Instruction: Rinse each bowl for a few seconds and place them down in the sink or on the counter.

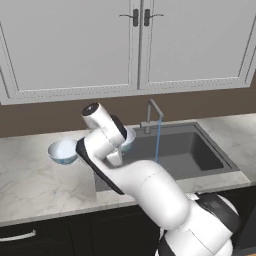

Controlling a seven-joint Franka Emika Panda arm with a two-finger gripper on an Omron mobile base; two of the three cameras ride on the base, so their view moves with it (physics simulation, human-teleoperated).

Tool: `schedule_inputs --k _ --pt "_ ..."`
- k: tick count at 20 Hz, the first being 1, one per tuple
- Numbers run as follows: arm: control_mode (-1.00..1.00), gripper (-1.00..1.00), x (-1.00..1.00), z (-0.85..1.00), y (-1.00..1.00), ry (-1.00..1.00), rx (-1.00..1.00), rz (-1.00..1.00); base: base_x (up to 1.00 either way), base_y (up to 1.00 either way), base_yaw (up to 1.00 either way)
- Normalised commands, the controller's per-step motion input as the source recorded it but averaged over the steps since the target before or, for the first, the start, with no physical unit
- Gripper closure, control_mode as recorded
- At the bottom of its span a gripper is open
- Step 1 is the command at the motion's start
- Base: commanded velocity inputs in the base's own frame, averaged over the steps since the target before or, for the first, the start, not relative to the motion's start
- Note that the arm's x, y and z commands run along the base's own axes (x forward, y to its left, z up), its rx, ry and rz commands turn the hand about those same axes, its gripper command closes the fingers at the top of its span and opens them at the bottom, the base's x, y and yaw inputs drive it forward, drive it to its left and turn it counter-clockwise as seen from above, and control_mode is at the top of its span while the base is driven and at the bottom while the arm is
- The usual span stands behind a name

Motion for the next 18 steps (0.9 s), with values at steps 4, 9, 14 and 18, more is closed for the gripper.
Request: schedule_inputs --k 4,9,14,18 --pt "-1.0 1.0 0.31 -0.09 -0.39 0.07 0.0 -0.15 0.0 0.0 0.0" --pt "-1.0 1.0 0.24 -0.09 -0.42 0.05 0.0 -0.14 0.0 0.0 0.0" --pt "-1.0 1.0 0.22 -0.11 -0.36 0.01 -0.01 -0.13 0.0 0.0 0.0" --pt "-1.0 1.0 0.16 -0.16 -0.36 0.0 -0.01 -0.13 0.0 0.0 0.0"
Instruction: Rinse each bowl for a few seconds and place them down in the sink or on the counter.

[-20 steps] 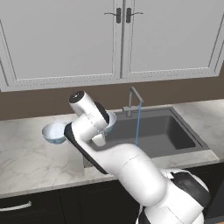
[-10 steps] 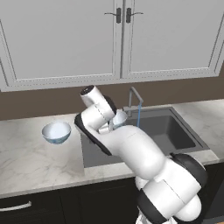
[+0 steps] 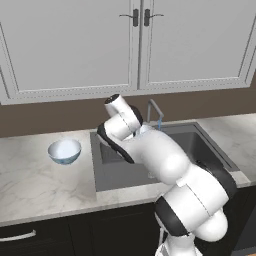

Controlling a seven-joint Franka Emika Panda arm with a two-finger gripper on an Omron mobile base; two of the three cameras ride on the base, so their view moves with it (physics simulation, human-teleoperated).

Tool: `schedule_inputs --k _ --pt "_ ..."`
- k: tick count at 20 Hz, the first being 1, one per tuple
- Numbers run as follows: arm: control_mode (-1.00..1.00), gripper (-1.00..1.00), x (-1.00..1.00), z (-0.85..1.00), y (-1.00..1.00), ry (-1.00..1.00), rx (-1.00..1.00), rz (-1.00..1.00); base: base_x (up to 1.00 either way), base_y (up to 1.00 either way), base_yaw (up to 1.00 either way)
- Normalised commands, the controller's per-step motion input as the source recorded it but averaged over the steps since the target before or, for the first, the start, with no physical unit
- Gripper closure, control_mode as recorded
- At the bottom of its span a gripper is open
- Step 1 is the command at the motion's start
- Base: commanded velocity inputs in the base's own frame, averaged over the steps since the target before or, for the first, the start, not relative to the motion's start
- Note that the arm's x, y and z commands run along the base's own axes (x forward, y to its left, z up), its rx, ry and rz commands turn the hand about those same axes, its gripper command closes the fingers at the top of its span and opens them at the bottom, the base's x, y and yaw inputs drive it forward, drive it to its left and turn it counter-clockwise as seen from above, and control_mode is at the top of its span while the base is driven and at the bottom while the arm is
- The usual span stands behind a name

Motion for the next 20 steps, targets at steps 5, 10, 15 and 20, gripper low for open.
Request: schedule_inputs --k 5,10,15,20 --pt "-1.0 1.0 0.13 -0.2 -0.31 0.0 -0.01 -0.11 0.0 0.0 0.0" --pt "-1.0 1.0 0.17 -0.2 -0.31 0.0 0.0 -0.09 0.0 0.0 0.0" --pt "-1.0 1.0 0.17 -0.19 -0.3 0.0 0.0 -0.06 0.0 0.0 0.0" --pt "-1.0 1.0 0.17 -0.18 -0.17 0.0 -0.01 -0.05 0.0 0.0 0.0"
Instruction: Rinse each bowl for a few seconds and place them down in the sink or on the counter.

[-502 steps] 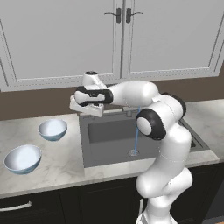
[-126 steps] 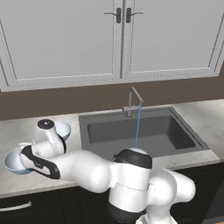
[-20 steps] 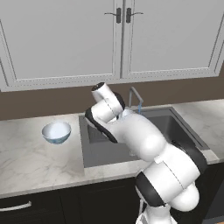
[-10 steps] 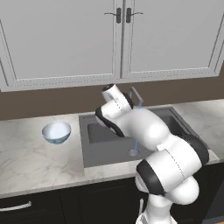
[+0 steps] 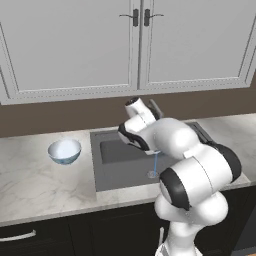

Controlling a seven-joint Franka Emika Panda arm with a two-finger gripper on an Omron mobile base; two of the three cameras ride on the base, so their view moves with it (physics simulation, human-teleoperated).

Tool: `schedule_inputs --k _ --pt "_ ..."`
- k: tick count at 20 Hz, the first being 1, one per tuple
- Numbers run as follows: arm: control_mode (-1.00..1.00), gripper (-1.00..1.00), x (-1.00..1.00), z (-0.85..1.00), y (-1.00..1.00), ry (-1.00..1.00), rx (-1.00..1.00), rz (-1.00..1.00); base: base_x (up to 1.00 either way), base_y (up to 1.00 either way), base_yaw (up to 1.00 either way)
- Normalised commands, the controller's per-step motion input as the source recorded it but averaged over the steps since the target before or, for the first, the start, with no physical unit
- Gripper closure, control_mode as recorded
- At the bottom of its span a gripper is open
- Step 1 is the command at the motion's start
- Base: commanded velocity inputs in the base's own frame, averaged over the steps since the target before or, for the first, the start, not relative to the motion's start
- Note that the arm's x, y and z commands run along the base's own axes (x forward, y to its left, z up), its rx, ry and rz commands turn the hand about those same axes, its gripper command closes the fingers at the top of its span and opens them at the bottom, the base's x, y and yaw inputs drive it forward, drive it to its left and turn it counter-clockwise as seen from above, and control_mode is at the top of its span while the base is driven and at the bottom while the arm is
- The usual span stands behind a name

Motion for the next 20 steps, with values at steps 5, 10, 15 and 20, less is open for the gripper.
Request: schedule_inputs --k 5,10,15,20 --pt "-1.0 1.0 0.32 -0.21 -0.01 0.0 -0.04 -0.03 0.0 0.0 0.0" --pt "-1.0 1.0 0.39 -0.19 0.0 0.0 -0.04 -0.02 0.0 0.0 0.0" --pt "-1.0 1.0 0.08 -0.08 0.02 -0.03 -0.01 -0.01 0.0 0.0 0.0" --pt "-1.0 1.0 -0.39 0.12 0.06 -0.05 0.01 0.0 0.0 0.0 0.0"
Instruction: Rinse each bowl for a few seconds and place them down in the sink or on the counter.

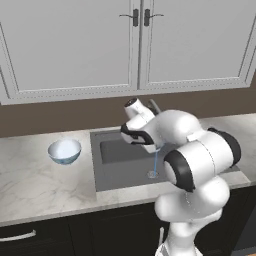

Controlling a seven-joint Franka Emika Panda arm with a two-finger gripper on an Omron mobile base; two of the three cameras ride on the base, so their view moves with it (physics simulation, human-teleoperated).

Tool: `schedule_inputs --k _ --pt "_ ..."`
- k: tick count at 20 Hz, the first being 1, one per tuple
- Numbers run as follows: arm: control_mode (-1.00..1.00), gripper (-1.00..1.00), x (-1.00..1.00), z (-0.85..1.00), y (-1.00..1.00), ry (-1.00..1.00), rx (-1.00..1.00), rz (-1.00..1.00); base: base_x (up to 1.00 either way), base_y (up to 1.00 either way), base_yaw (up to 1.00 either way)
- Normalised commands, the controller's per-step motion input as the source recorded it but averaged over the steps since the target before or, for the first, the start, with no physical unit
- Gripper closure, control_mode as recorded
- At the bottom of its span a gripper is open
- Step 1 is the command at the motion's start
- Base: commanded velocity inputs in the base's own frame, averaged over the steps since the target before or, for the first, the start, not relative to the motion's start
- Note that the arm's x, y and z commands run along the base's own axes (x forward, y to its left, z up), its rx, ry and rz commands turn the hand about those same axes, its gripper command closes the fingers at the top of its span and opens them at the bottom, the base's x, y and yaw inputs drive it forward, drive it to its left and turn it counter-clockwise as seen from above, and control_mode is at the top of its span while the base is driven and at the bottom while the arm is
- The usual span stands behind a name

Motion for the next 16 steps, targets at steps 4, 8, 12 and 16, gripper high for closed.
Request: schedule_inputs --k 4,8,12,16 --pt "-1.0 1.0 -0.39 0.33 0.13 -0.05 0.01 0.0 0.0 0.0 0.0" --pt "-1.0 1.0 -0.34 0.38 0.17 -0.01 0.01 0.0 0.0 0.0 0.0" --pt "-1.0 1.0 -0.31 0.39 0.23 0.0 0.02 0.01 0.0 0.0 0.0" --pt "-1.0 1.0 -0.36 0.35 0.29 0.0 0.01 0.02 0.0 0.0 0.0"
